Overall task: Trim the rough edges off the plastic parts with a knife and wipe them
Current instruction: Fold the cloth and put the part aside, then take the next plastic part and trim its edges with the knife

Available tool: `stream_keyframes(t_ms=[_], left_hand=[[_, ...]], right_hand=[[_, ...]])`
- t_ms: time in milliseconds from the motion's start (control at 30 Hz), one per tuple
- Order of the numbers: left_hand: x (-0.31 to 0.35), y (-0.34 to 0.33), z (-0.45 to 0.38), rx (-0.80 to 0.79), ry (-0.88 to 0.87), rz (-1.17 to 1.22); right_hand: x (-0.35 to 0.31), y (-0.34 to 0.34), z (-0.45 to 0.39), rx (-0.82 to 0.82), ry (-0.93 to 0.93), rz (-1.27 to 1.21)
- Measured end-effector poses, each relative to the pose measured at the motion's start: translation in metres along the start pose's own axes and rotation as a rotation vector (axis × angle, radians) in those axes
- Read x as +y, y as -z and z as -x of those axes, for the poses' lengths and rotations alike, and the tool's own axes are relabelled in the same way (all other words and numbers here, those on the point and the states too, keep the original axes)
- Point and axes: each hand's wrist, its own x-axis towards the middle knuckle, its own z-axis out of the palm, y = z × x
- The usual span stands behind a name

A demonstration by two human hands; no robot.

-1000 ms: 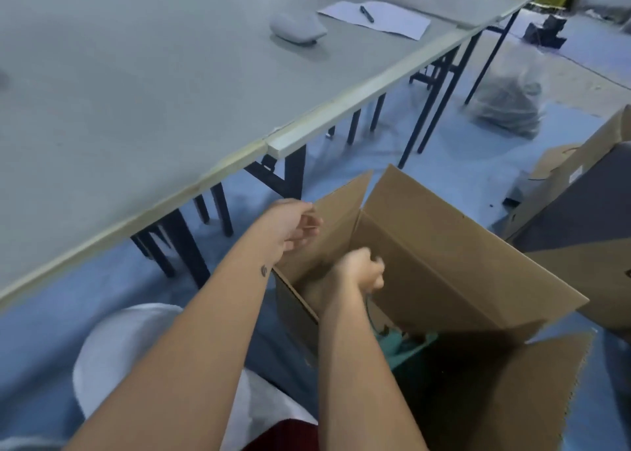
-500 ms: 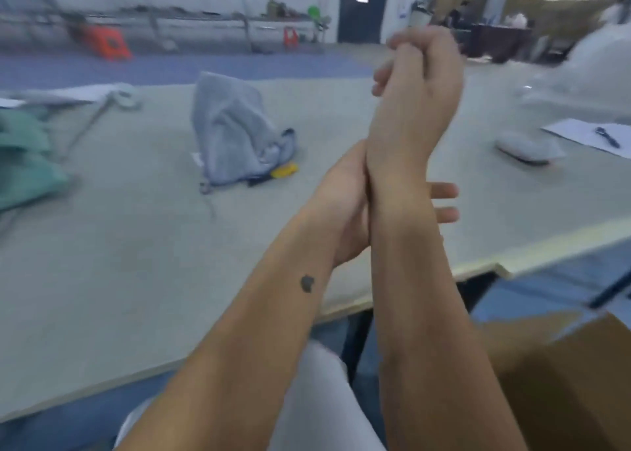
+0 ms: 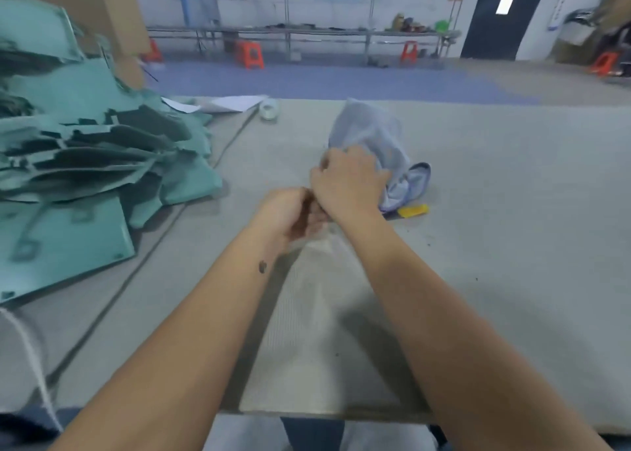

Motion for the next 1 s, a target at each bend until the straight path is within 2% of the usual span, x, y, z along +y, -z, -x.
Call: stream_keyframes(t_ms=[67,100,200,267,333,433,467,500,600,667,733,833,933,1000], left_hand=[[0.011,0.013,-0.023,0.212,-0.116,-0.124],[0.014,0.021,-0.034,0.297,-0.193,-0.242],[0.011,0.040,-0.059,0.446,-0.357,-0.697],[0.002,0.048,-0.068,0.493,-0.424,-0.926],[-0.003,0.055,-0.073,0.549,-0.573,-1.034],[0.005,0.071,-0.071,0.766,-0.821,-1.037],[0.005,0.080,-0.070,0.817,-0.799,-1.104],[0.005,0.088,-0.070,0.850,-0.697,-1.203],[-0.001,0.099,-0.069,0.842,-0.252,-1.327],[-0.004,0.100,-0.072,0.822,-0.165,-1.324],[-0.004,0.099,-0.075,0.824,-0.173,-1.378],[-0.005,0.096,-0.077,0.833,-0.277,-1.490],[-0.004,0.082,-0.076,0.810,-0.441,-1.567],[-0.004,0.065,-0.073,0.756,-0.630,-1.586]], right_hand=[[0.016,-0.001,-0.007,0.055,-0.142,0.123],[0.027,0.000,-0.012,0.014,-0.198,0.126],[0.058,0.001,-0.026,-0.249,-0.286,0.178],[0.074,0.000,-0.032,-0.235,-0.237,0.219],[0.084,0.002,-0.039,-0.141,-0.156,0.215],[0.090,0.008,-0.064,-0.174,-0.169,0.117],[0.091,0.012,-0.075,-0.185,-0.210,0.074],[0.094,0.015,-0.087,-0.159,-0.261,0.010],[0.101,0.025,-0.115,0.121,-0.437,-0.286],[0.102,0.025,-0.121,0.176,-0.472,-0.512],[0.096,0.015,-0.114,0.043,-0.459,-0.497],[0.080,-0.006,-0.091,-0.056,-0.349,-0.226],[0.056,-0.021,-0.064,-0.081,-0.151,-0.108],[0.045,-0.024,-0.051,-0.131,-0.054,-0.083]])
